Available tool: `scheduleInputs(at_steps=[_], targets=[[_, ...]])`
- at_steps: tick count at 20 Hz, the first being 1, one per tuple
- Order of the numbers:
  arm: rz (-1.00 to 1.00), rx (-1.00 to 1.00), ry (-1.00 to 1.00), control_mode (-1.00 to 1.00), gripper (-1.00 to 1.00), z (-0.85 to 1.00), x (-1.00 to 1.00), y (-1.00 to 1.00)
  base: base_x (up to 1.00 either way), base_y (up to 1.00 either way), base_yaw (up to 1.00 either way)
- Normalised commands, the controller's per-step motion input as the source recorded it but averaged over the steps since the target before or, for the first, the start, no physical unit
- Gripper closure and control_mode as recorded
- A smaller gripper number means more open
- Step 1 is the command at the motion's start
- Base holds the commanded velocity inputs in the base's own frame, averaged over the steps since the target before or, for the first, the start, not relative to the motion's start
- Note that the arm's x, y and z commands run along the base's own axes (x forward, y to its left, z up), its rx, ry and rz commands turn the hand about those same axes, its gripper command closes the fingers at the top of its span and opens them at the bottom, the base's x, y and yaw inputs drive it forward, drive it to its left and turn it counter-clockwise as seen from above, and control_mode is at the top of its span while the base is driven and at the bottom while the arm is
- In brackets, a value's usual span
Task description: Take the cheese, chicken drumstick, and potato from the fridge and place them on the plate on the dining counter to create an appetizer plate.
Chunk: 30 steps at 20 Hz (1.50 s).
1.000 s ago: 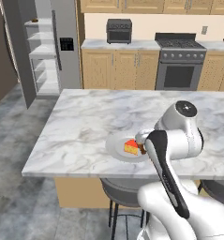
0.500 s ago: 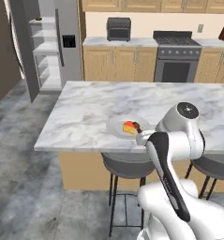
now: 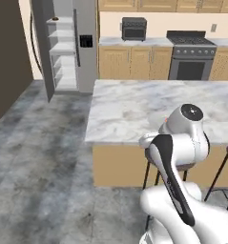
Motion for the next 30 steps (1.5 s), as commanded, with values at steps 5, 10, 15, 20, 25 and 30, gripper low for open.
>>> scheduleInputs(at_steps=[5,10,15,20,25,30], targets=[[0.0,0.0,0.0,1.0,-1.0,0.0,0.0,0.0,0.46,1.0,-0.02],[0.0,0.0,0.0,1.0,-1.0,0.0,0.0,0.0,0.81,1.0,0.0],[0.0,0.0,0.0,1.0,-1.0,0.0,0.0,0.0,1.0,1.0,0.0],[0.0,0.0,0.0,1.0,-1.0,0.0,0.0,0.0,1.0,0.62,0.0],[0.0,0.0,0.0,1.0,-1.0,0.0,0.0,0.0,1.0,-0.01,-0.09],[0.0,0.0,0.0,1.0,-1.0,0.0,0.0,0.0,1.0,-0.2,-0.08]])
